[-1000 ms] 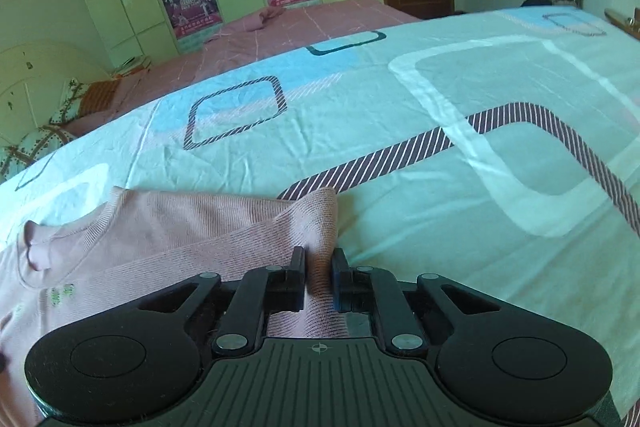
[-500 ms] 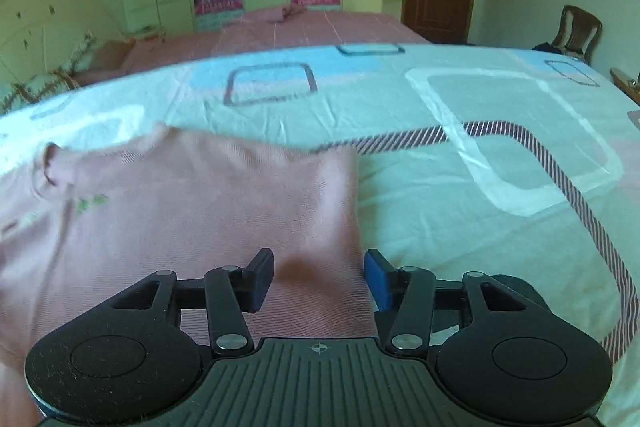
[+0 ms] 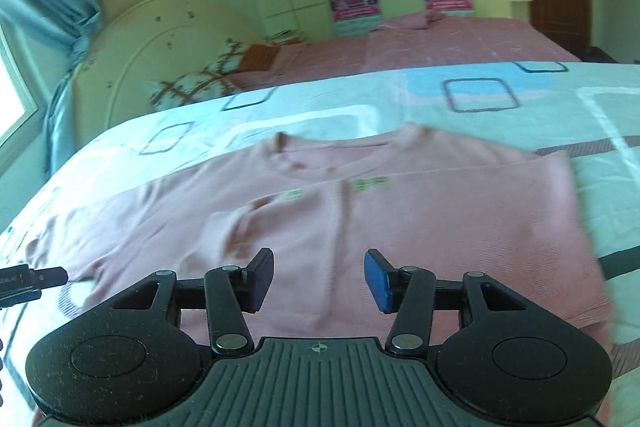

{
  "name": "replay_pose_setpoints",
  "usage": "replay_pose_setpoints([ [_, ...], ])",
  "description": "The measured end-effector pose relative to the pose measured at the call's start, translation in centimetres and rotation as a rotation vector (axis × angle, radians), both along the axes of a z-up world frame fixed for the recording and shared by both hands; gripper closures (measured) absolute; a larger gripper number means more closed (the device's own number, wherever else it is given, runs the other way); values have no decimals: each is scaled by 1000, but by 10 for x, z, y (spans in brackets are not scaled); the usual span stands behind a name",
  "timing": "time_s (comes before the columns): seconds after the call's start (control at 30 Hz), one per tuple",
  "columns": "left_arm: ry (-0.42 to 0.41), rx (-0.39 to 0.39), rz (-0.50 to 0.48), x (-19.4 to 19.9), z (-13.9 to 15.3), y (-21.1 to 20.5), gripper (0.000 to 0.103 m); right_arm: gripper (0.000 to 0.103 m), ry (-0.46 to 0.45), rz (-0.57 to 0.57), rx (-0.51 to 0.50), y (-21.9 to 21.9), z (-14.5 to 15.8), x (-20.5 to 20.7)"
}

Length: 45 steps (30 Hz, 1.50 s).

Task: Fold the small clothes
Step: 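Grasp the other sleeve cuff with the left gripper and lift it, then fold the lifted sleeve across the body and open the left gripper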

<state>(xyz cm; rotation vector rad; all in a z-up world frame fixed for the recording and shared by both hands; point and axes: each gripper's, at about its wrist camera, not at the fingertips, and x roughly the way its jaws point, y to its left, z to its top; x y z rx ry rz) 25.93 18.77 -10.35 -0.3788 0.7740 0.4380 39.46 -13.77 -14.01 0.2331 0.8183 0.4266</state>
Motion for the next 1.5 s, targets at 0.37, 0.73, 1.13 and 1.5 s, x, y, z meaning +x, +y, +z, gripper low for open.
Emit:
replay_pose_setpoints([
  [0.37, -38, -145, 275, -33, -30, 167, 32, 53, 18, 44, -41, 98, -3, -5],
  [0.73, -156, -193, 315, 12, -47, 255, 54, 53, 50, -70, -160, 137, -34, 24],
  [1.13, -263, -126, 240, 20, -31, 246, 98, 53, 67, -148, -169, 129, -46, 34],
  [1.5, -382, -75, -337, 74, 42, 53, 98, 53, 62, -137, -72, 94, -29, 31],
])
